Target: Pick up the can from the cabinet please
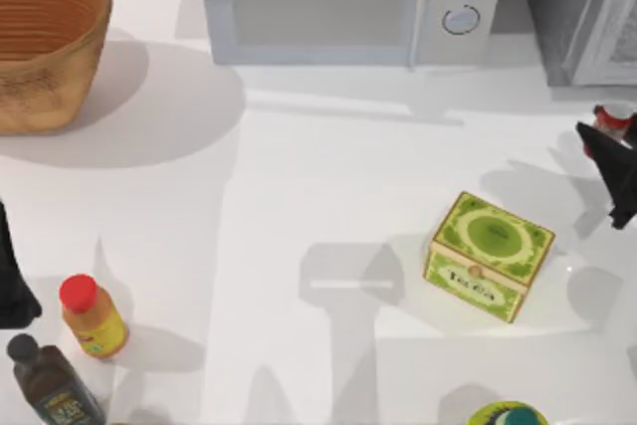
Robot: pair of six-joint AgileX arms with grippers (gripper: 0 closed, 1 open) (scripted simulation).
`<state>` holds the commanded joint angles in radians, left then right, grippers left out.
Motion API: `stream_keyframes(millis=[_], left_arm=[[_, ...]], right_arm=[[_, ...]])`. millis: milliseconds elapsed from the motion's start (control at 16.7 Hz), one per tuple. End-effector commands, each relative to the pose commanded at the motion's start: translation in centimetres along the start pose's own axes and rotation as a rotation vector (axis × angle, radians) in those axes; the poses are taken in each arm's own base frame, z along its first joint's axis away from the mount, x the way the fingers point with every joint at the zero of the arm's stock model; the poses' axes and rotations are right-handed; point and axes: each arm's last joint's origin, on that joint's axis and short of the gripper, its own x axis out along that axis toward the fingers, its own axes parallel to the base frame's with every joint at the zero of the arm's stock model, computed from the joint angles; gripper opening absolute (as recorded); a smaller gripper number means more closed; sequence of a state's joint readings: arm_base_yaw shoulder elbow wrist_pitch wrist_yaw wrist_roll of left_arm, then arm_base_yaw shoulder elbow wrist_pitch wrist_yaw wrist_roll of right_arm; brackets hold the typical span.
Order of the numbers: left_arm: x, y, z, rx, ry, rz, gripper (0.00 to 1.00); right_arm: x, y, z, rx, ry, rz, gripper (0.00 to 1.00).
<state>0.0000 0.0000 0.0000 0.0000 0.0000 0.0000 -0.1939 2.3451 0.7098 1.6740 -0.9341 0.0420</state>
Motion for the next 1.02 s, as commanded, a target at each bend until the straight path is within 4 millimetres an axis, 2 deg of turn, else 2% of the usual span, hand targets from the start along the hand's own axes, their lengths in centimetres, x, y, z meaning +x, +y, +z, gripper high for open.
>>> stream_keyframes(millis=[60,840,1020], left_arm=[[0.00,0.00,0.00,0.000,0.000,0.000,1.00],[0.00,0.00,0.00,0.000,0.000,0.000,1.00],[0.00,0.00,0.00,0.000,0.000,0.000,1.00]], right_arm=[[0.00,0.00,0.00,0.000,0.000,0.000,0.00],[0.00,0.00,0.00,0.000,0.000,0.000,0.98],[0.00,0.00,0.00,0.000,0.000,0.000,1.00]])
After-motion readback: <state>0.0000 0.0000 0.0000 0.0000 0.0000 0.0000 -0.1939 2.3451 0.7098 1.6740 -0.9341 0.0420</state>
